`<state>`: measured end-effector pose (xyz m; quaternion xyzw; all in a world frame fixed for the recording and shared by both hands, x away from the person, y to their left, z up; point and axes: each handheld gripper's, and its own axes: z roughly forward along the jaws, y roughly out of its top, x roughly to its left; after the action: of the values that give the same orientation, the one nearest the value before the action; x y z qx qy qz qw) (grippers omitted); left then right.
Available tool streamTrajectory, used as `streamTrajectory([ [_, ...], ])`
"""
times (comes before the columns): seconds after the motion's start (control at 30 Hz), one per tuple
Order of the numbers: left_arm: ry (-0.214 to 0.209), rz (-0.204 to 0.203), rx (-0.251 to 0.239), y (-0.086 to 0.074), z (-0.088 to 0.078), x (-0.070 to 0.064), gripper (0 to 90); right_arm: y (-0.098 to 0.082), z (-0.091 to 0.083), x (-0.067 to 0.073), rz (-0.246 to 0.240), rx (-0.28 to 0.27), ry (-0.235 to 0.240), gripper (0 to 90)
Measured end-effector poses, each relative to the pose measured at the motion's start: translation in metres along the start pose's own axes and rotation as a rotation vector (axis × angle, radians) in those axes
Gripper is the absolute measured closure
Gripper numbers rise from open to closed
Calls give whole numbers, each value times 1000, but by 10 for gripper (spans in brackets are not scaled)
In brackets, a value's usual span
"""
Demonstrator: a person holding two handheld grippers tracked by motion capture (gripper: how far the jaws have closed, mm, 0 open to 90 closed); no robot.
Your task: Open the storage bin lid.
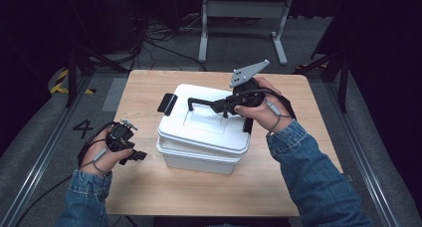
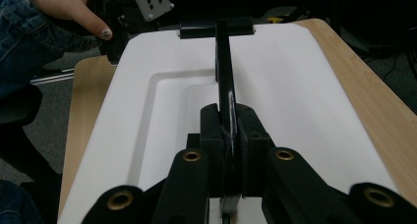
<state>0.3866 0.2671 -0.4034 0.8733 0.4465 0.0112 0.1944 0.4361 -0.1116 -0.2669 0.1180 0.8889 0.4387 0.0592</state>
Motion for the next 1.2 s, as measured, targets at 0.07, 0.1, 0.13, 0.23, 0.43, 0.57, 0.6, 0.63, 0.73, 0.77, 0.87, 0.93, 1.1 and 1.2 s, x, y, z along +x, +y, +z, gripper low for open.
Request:
streamTrajectory([
  [0.07,-3,0,0,0,0,0,346,-1,-3,-1,8,2,-5,842],
  [0.1,-2,-2,-1,0,0,0,346,-2,-4,-2,11,2,-9,842],
  [0.13,-3,-2,-1,0,0,0,346,-3,-6,-3,17,0,-13,842],
  [0.23,3,2,-1,0,0,1,346,-5,-12,-6,26,-6,-29,843],
  [0.43,2,-4,1,1,1,1,346,-11,-24,-9,43,-16,-53,842],
  [0.57,2,-4,1,1,2,1,345,-16,-33,-13,55,-30,-70,842],
  [0.6,4,-4,2,0,2,1,345,-17,-35,-14,61,-33,-74,842],
  [0.63,4,-3,3,0,2,2,345,-19,-38,-15,62,-35,-78,842],
  [0.73,4,-3,2,1,2,2,346,-23,-44,-17,72,-36,-92,842],
  [0.77,3,-4,3,1,2,2,345,-24,-46,-19,74,-38,-99,842],
  [0.87,-3,-8,4,0,3,2,346,-28,-52,-21,85,-43,-115,842],
  [0.93,-2,-9,6,0,2,2,345,-32,-56,-23,92,-46,-126,842],
  [1.1,-1,-14,6,-1,3,3,346,-38,-66,-27,112,-47,-149,842],
  [1.2,-2,-13,7,-1,3,3,346,-42,-72,-30,124,-49,-165,842],
])
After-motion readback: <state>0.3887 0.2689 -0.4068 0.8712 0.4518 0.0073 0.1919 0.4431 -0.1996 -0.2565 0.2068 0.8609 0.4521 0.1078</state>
